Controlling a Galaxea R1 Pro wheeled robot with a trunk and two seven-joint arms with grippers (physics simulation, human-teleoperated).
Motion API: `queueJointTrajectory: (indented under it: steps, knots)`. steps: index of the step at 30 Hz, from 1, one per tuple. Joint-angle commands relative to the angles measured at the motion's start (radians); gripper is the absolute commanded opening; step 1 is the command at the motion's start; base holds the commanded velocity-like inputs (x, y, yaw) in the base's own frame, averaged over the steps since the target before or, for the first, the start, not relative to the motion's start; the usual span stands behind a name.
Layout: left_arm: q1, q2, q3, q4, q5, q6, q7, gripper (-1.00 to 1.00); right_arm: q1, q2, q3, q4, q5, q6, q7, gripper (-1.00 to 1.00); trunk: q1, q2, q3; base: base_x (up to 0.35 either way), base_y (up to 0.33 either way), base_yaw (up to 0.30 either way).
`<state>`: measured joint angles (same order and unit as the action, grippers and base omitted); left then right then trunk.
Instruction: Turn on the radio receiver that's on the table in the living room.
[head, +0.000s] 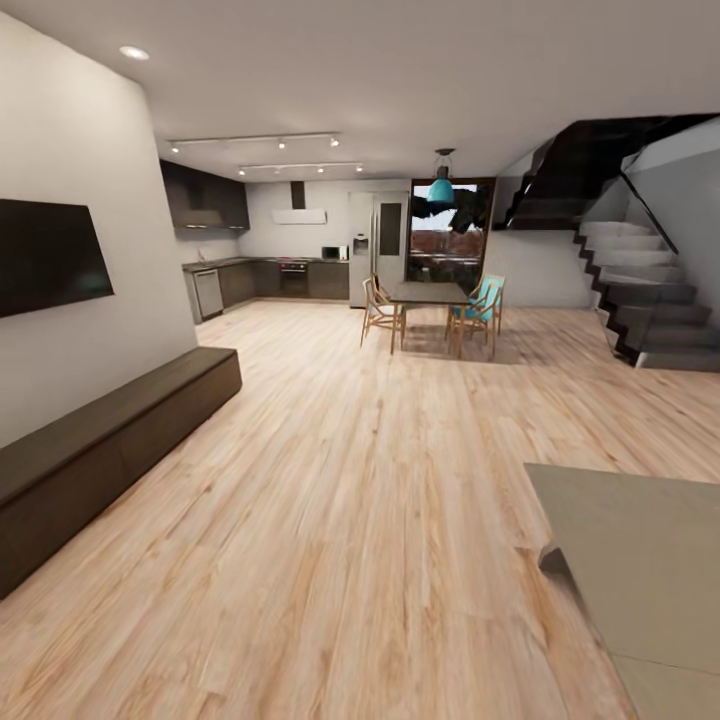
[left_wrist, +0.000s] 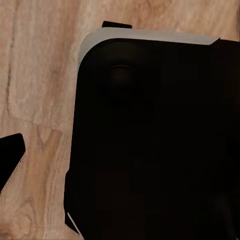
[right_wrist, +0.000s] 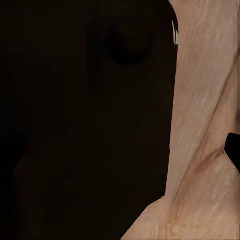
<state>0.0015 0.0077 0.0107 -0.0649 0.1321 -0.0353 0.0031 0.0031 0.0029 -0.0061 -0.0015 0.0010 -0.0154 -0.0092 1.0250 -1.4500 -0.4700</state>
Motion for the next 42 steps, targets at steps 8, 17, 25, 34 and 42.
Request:
queueJointTrajectory:
  steps: [8,17,25,34,42]
  knots:
    - [0.0,0.0,0.0,0.0,0.0,0.0,0.0,1.0,0.0,0.0,0.0,0.0,-0.001,0.0,0.0,1.0,0.0,0.0,0.0,0.327,0.0,0.0]
    - [0.0,0.0,0.0,0.0,0.0,-0.001,0.0,1.0,0.0,0.0,0.0,0.0,-0.001,0.0,0.0,1.0,0.0,0.0,0.0,0.327,0.0,0.0]
    - [0.0,0.0,0.0,0.0,0.0,-0.002,0.0,1.0,0.0,0.0,0.0,0.0,-0.001,0.0,0.0,1.0,0.0,0.0,0.0,0.327,0.0,0.0]
    - [0.0,0.0,0.0,-0.001,-0.001,-0.008,0.0,1.0,0.0,0.0,-0.003,0.0,-0.001,-0.001,0.0,1.0,0.0,0.0,0.0,0.322,0.0,0.0]
    - [0.0,-0.001,0.0,-0.001,-0.002,-0.011,0.0,1.0,0.0,0.0,-0.005,0.0,-0.011,-0.019,0.0,1.0,0.0,0.0,0.0,0.074,0.0,-0.176]
